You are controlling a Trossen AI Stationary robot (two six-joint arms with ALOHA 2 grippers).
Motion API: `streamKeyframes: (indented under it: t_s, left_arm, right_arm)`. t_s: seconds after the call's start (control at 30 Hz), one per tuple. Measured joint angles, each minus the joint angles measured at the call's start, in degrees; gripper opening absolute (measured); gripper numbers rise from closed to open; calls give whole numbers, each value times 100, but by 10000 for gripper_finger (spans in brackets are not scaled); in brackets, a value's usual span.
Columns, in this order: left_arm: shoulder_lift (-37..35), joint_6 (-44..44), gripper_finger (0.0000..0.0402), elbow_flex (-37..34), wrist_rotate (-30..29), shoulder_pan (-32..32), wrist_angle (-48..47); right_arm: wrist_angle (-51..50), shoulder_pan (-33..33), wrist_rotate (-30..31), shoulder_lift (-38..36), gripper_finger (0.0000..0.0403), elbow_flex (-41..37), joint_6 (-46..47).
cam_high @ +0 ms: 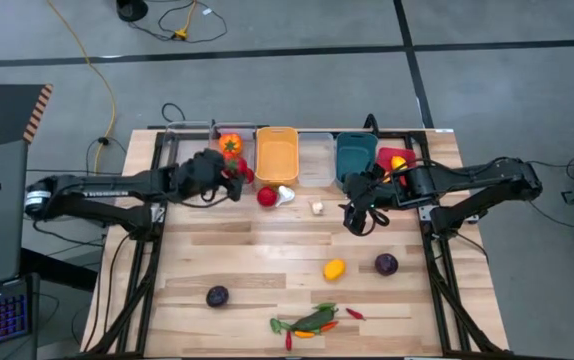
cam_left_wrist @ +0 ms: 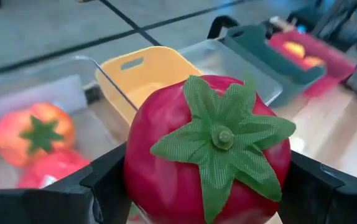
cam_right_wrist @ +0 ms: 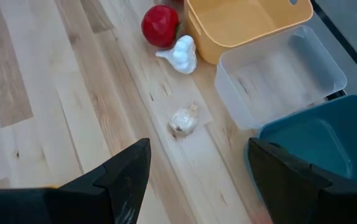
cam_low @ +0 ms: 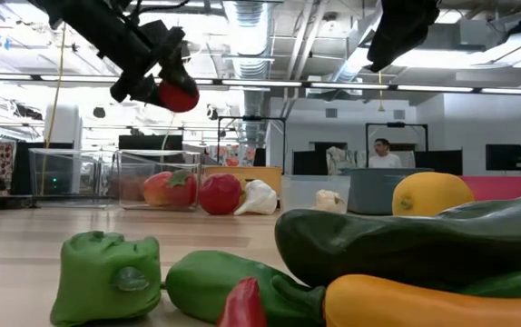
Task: Sort produce into baskets
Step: Put the tomato into the right transparent bin, then put the plum into the white bin
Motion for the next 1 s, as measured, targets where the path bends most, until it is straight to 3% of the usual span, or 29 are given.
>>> streamKeyframes:
  t_s: [0.3,0.67,1.0]
  left_arm:
    - [467,680,296,0,72,786,-50]
    - [603,864,338,0,81,1101,-88]
    - [601,831,340,0,109,1127,-167]
  right_arm:
    - [-14,197,-491,-2,296,0,454]
    - [-227,841,-616,-2,296,0,942]
    - [-1508,1644,-616,-2,296,0,2597]
